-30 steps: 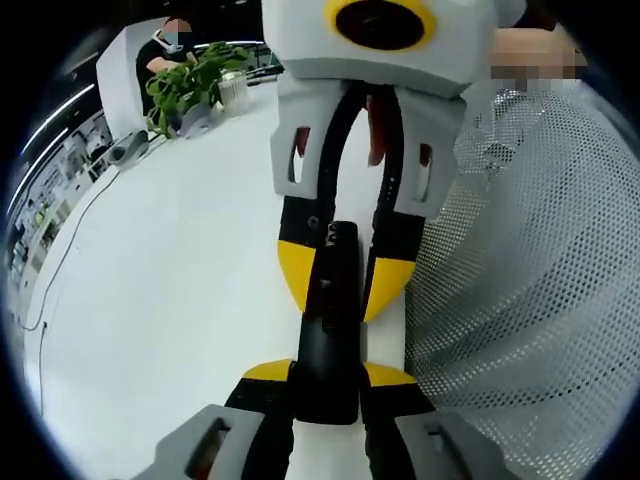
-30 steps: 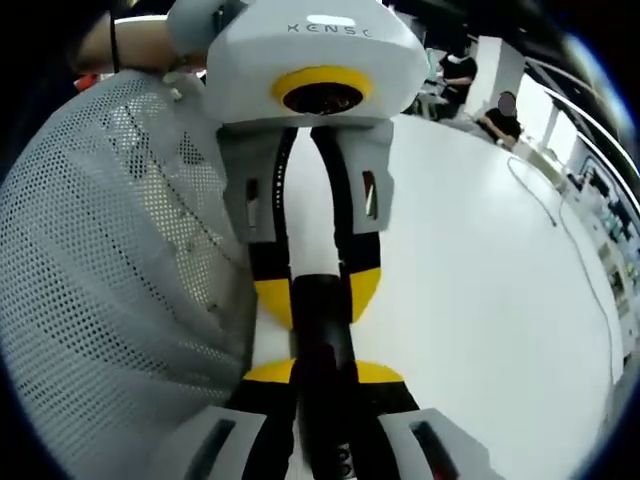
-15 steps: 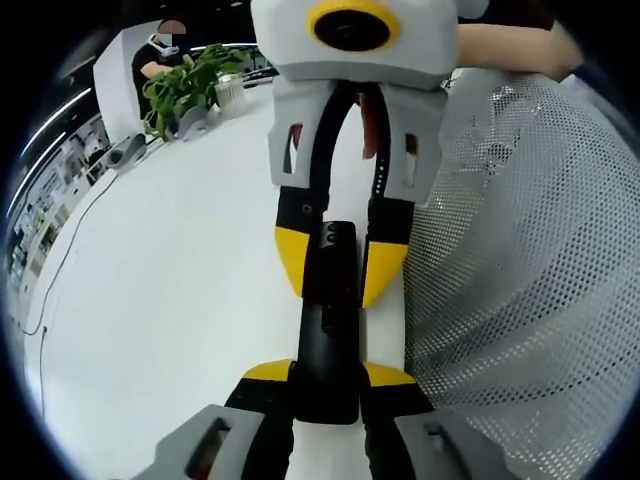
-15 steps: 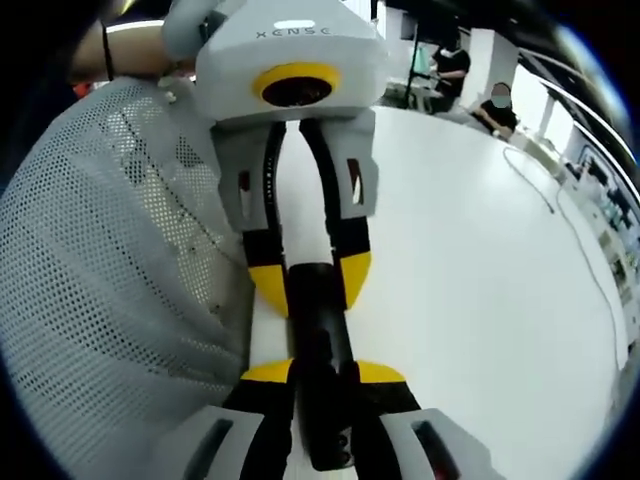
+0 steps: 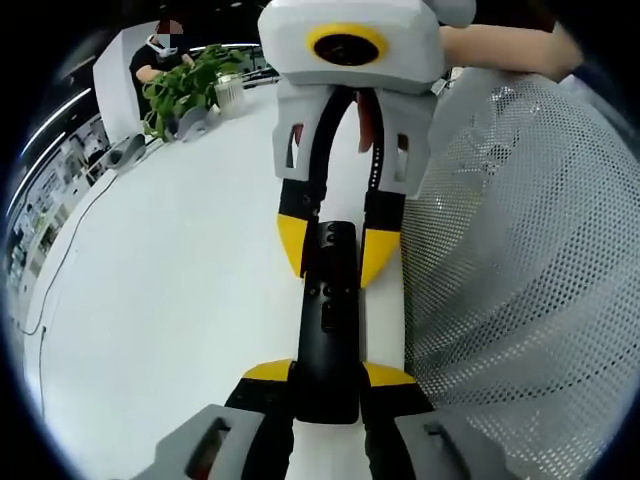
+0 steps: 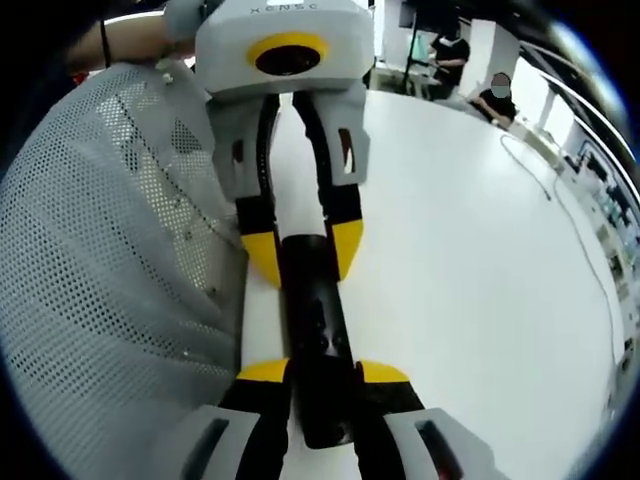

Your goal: Press the specified remote control buttons in sequence, fully releasing each button before pressing the next.

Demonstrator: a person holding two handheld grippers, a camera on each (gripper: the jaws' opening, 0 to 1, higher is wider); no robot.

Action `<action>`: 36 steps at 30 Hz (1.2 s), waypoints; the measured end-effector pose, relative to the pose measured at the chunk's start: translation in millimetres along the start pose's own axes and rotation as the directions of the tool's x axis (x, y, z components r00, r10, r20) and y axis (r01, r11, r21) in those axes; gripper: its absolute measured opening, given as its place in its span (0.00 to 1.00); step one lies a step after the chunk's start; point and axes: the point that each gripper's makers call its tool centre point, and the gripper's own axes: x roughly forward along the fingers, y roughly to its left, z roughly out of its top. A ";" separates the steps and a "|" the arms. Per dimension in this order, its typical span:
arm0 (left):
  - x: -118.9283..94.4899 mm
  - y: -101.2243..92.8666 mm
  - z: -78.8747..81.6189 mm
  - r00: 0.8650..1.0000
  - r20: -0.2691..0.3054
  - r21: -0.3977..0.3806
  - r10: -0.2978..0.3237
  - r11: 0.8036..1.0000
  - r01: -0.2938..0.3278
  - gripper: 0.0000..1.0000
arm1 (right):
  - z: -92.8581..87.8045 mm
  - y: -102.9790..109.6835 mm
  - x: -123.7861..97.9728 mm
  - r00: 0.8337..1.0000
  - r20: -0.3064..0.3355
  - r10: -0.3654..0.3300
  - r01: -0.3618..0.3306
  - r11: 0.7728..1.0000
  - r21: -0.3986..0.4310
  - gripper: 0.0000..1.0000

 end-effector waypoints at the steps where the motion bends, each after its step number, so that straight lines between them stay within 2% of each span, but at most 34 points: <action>1: 0.1 0.1 -0.1 1.000 0.000 0.000 0.000 1.000 0.000 0.25 | -1.2 0.0 -0.1 1.000 -0.002 0.001 -0.001 1.000 0.003 0.22; 6: -0.2 -0.1 0.1 1.000 0.003 -0.009 -0.002 1.000 0.002 0.25 | -10.5 -1.2 -0.4 1.000 -0.028 -0.006 0.006 1.000 0.009 0.23; 15: 0.1 -0.3 0.0 1.000 0.002 -0.008 0.000 1.000 0.000 0.25 | -15.0 -1.1 -3.8 1.000 -0.028 -0.006 0.005 1.000 -0.016 0.23; 23: 0.1 -0.5 0.3 1.000 0.001 -0.005 0.000 1.000 0.000 0.25 | -15.2 -1.0 -4.2 0.999 -0.033 -0.006 0.005 0.999 -0.033 0.22; 25: 0.6 -0.6 0.7 1.000 -0.013 0.014 -0.002 1.000 0.002 0.25 | -14.7 -1.9 -3.9 0.999 -0.040 -0.002 0.002 1.000 -0.017 0.22; 32: 0.8 0.4 1.2 1.000 -0.013 -0.005 0.000 1.000 0.000 0.25 | -15.2 -1.8 -3.9 0.999 -0.034 -0.003 0.003 1.000 -0.013 0.22; 34: 1.0 1.3 3.2 1.000 -0.008 -0.045 -0.001 0.999 0.001 0.29 | -14.6 -2.4 -3.9 0.999 -0.031 -0.005 0.005 1.000 -0.006 0.22; 36: 1.2 2.2 3.2 1.000 -0.005 -0.075 0.007 0.997 -0.007 0.41 | -14.5 -2.7 -3.8 1.000 -0.031 -0.006 0.006 1.000 0.001 0.22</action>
